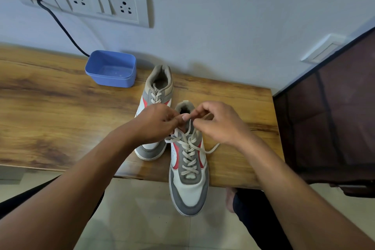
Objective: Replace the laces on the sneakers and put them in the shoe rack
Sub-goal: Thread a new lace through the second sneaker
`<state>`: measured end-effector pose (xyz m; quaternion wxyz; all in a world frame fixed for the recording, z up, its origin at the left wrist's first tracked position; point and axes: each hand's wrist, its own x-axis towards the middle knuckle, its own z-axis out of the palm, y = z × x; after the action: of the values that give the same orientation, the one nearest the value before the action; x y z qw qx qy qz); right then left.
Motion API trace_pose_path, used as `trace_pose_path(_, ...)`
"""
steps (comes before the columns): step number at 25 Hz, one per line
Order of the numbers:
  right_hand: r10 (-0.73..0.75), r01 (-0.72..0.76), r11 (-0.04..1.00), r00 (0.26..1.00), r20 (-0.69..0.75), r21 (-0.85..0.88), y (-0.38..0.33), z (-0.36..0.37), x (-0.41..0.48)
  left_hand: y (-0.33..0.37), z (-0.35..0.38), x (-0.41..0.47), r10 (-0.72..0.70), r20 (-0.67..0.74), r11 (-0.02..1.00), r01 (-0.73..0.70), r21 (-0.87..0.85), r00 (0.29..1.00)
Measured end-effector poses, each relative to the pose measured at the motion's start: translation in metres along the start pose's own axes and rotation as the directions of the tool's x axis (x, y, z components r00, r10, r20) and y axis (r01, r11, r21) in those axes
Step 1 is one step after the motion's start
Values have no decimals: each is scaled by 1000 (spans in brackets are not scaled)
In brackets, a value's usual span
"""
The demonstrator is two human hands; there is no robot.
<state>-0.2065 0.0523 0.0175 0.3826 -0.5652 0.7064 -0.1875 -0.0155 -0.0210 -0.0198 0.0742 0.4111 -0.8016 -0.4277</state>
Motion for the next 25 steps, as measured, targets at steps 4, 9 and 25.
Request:
trace_pose_path(4, -79, 113, 959, 987, 137, -260, -2, 7, 3, -1, 1, -1, -19, -22, 997, 18, -72, 1000)
trace_pose_path(9, -109, 150, 950, 981, 162, -274, 0, 12, 3, -1, 1, -4, -19, -26, 996, 17, -88, 999)
trace_pose_path(25, -242, 239, 949, 970, 7, -206, 12, -16, -2, 3, 1, -3, -19, -14, 999, 18, -51, 1000)
